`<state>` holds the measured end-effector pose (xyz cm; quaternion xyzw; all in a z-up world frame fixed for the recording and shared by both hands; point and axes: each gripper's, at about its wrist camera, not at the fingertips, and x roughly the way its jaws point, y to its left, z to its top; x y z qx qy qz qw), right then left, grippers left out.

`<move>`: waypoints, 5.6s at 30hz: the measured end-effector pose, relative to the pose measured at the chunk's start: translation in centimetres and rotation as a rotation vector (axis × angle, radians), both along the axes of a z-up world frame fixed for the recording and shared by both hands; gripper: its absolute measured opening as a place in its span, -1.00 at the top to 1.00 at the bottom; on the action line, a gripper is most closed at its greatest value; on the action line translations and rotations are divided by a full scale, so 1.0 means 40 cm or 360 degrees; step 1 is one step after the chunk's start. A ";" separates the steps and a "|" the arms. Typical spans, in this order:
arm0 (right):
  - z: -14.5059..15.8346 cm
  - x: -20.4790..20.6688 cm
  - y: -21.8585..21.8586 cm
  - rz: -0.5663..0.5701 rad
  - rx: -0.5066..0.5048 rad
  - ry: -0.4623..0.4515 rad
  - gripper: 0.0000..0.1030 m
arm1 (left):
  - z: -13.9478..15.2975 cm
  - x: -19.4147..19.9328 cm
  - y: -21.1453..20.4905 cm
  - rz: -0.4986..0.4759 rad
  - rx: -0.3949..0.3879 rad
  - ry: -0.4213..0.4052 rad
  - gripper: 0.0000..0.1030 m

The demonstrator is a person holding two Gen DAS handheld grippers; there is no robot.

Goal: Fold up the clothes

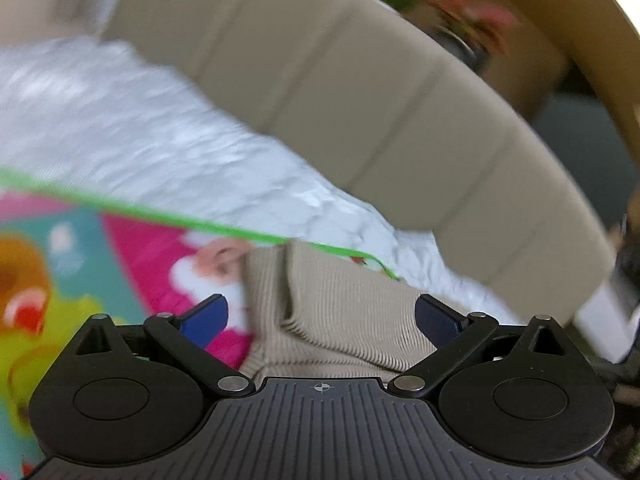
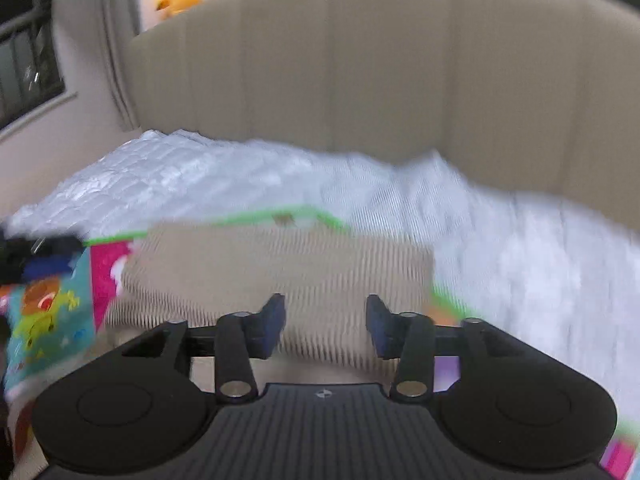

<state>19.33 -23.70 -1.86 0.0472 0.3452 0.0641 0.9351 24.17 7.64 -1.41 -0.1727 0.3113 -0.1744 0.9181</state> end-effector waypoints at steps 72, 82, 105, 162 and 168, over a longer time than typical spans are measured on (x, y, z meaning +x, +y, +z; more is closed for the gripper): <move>-0.047 0.165 -0.207 -0.0014 0.0330 0.0257 -0.20 | -0.109 0.188 0.052 -0.0232 -0.0243 0.0562 -0.68; -0.085 0.383 -0.116 0.0221 0.0368 0.0282 -0.06 | -0.140 0.340 -0.026 -0.0331 -0.0176 0.0484 -0.69; 0.100 -0.220 -0.001 0.0887 -0.0497 0.0083 0.53 | 0.068 -0.165 -0.028 -0.0671 0.0574 0.0214 0.25; -0.008 -0.261 -0.133 0.0075 0.0069 0.0434 -0.87 | 0.092 -0.404 -0.071 -0.0286 0.0115 0.0766 -0.74; 0.038 -0.244 -0.137 0.0094 -0.0056 0.0214 -0.90 | 0.009 -0.413 -0.093 -0.0176 -0.0018 0.0870 -0.83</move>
